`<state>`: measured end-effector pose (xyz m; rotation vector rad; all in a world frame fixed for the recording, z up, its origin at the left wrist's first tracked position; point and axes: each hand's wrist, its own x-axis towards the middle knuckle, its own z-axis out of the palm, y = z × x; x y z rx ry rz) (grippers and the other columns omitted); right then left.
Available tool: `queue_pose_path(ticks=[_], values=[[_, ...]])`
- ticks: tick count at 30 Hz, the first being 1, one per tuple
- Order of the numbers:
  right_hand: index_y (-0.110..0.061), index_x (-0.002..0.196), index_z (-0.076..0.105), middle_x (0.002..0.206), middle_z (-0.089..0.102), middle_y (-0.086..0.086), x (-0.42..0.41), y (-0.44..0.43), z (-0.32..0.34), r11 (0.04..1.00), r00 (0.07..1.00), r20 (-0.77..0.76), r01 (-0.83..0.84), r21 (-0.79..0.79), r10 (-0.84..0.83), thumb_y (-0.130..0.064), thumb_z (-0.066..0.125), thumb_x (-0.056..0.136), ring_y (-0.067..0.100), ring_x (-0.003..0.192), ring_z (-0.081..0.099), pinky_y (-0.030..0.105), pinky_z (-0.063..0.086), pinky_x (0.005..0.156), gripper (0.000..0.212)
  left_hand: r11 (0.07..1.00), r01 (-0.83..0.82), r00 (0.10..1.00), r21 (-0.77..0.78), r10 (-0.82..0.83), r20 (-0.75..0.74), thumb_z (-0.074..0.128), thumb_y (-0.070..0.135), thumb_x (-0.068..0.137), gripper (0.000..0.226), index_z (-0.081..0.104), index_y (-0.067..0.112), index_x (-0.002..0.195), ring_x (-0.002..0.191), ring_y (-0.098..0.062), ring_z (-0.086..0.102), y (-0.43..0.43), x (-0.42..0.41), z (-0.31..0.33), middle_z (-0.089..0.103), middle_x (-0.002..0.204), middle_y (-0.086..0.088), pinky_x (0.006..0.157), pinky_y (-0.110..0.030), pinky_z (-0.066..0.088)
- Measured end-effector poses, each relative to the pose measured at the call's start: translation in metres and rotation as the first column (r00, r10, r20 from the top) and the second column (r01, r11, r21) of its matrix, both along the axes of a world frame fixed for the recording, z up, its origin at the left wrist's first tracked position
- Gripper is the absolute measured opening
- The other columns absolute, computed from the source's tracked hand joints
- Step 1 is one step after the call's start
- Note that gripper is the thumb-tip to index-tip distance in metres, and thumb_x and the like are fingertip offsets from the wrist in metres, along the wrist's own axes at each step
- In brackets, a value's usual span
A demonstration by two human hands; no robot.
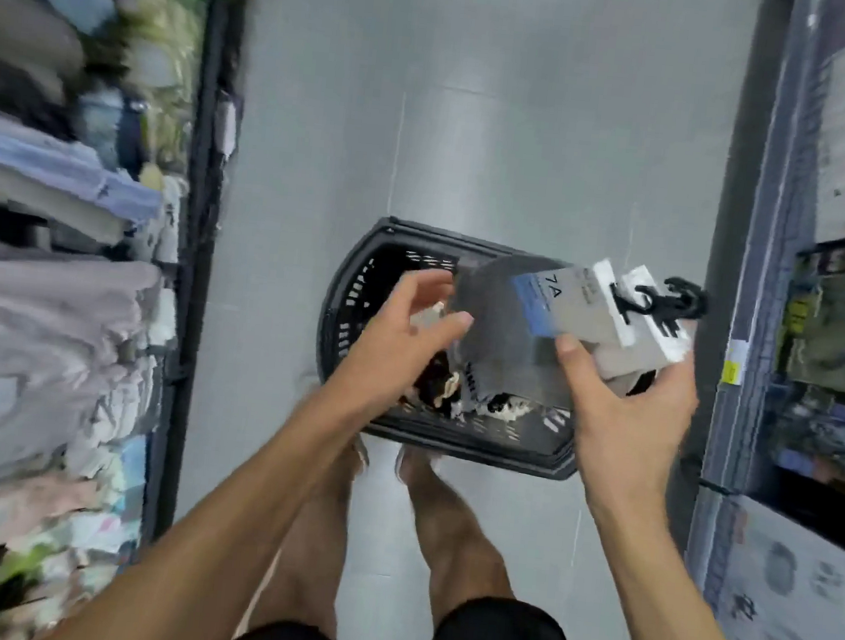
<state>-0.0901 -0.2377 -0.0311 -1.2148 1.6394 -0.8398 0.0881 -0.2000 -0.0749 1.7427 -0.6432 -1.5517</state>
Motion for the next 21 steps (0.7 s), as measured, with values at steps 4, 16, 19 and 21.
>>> queue_pose_path(ticks=[4, 16, 19, 21], values=[[-0.042, 0.097, 0.062, 0.091, 0.070, -0.027, 0.051, 0.003, 0.114, 0.954, 0.946, 0.124, -0.301, -0.019, 0.301, -0.042, 0.075, 0.063, -0.010, 0.085, 0.064, 0.005, 0.047, 0.069, 0.037, 0.972, -0.094, 0.993, -0.217, 0.106, 0.046, 0.072, 0.033, 0.076, 0.080, 0.035, 0.022, 0.146, 0.138, -0.013, 0.043, 0.029, 0.025, 0.126, 0.046, 0.148, 0.000, 0.115, -0.036, 0.036], [-0.046, 0.122, 0.057, 0.116, 0.070, -0.012, 0.187, 0.232, 0.376, 0.298, 0.040, 0.541, -0.868, -0.398, 0.840, -0.033, 0.077, 0.063, 0.007, 0.105, 0.068, 0.020, 0.056, 0.077, 0.063, 0.780, -0.489, 0.777, -0.391, 0.593, 0.211, 0.076, 0.030, 0.065, 0.028, 0.070, 0.037, 0.092, 0.082, 0.014, 0.066, 0.338, 0.070, 0.450, 0.073, 0.086, 0.027, 0.074, -0.006, 0.049], [-0.052, 0.120, 0.059, 0.120, 0.070, -0.011, 0.188, 0.335, 0.421, 0.111, -0.175, 0.473, -0.849, -0.517, 0.864, -0.038, 0.079, 0.061, 0.005, 0.105, 0.068, 0.016, 0.054, 0.076, 0.064, 0.624, -0.663, 0.537, -0.414, 0.782, 0.318, 0.083, 0.026, 0.069, 0.046, 0.057, 0.031, 0.106, 0.075, 0.021, 0.059, 0.450, 0.033, 0.483, 0.073, 0.092, 0.022, 0.072, -0.003, 0.044], [-0.049, 0.119, 0.063, 0.114, 0.072, -0.013, 0.179, 0.408, 0.440, 0.016, -0.260, 0.420, -0.835, -0.550, 0.869, -0.041, 0.079, 0.058, 0.002, 0.100, 0.069, 0.013, 0.054, 0.075, 0.063, 0.480, -0.733, 0.338, -0.482, 0.872, 0.355, 0.076, 0.027, 0.073, 0.045, 0.059, 0.015, 0.113, 0.089, 0.004, 0.068, 0.518, -0.001, 0.493, 0.074, 0.092, 0.021, 0.088, -0.014, 0.048]])
